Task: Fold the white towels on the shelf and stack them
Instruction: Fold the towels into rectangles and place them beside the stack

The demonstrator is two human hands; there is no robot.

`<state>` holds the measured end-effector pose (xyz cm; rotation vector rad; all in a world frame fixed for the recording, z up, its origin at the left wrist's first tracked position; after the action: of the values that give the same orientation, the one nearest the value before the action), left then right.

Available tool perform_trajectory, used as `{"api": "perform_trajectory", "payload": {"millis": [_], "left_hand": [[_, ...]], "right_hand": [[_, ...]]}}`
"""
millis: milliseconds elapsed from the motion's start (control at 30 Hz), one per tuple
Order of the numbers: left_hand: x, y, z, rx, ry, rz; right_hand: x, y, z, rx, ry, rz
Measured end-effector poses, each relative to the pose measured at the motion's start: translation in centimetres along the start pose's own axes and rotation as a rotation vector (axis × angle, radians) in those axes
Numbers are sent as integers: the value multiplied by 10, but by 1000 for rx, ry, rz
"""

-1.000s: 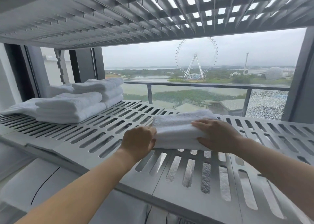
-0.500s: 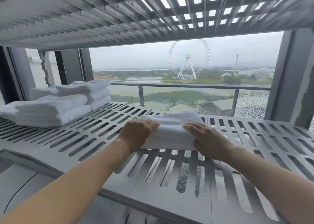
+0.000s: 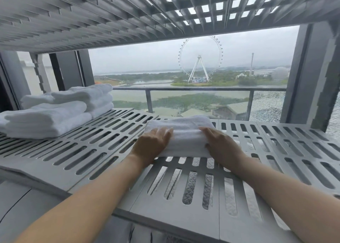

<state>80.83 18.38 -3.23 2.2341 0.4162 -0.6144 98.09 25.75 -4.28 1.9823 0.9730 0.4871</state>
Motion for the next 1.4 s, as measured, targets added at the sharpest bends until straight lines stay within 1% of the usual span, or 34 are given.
{"api": "perform_trajectory", "payload": {"millis": [67,133,233,300,333,400,500,567,633,700,800,833,867,933,1000,1100,1300,1333,1367,1400], "left_hand": [[2,-1,2,26,-16,-2],[2,-3,3,25,-30,-14],[3,-7,3,12,-26,10],[0,-9,2,-31,-3,60],[-1,-10,2,-82,6,116],[-5,-20,2,-239,27,225],[-10,-27,-2,-453,61,379],[-11,-26,-8,-529,66,486],[-8,-25,-18,-576,73,661],[-3,-26,-31,-577,115,858],[-1,-40,-53,-603,305,1093],[0,-46,-59,-617,314,1107],[2,-52,-64,-636,281,1063],[3,-67,-70,-665,194,898],[1,-85,-66,-690,204,817],[-2,-103,-63,-677,192,802],[-4,-107,-62,-689,205,865],[-5,-105,-61,-679,224,930],[-6,-101,-59,-644,264,1049],[-9,-96,-58,-574,318,1192]], "right_hand": [[3,-3,-2,-7,-20,69],[5,-4,-4,-8,-27,78],[12,-4,-4,-21,-62,18],[15,-4,-4,-46,-55,-24],[16,-5,-5,-64,-39,-55],[15,-6,-6,-123,-15,-119],[16,-2,-6,-225,-33,-218],[18,5,-10,-230,-78,-317],[23,11,-23,-181,-115,-350],[28,10,-41,-179,-154,-327],[28,-2,-70,-252,-192,-306],[27,-8,-80,-287,-191,-292],[27,-16,-87,-329,-186,-277],[33,-34,-94,-415,-188,-265],[46,-51,-93,-483,-204,-282],[64,-69,-93,-488,-206,-267],[69,-76,-94,-451,-187,-330],[68,-74,-94,-443,-184,-335],[66,-72,-93,-422,-176,-346],[63,-69,-93,-381,-173,-369]]}}
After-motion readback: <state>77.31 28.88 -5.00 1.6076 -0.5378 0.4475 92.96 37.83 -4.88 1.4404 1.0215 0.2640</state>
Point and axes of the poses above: each hand's wrist, its own z-axis away from the middle knuckle, its own y-axis out of the back of the hand, x = y × z, the point moved 5 cm from there along -z, towards the middle knuckle, and after that the axes turned 2 degrees about y, right-handed, at the moved point
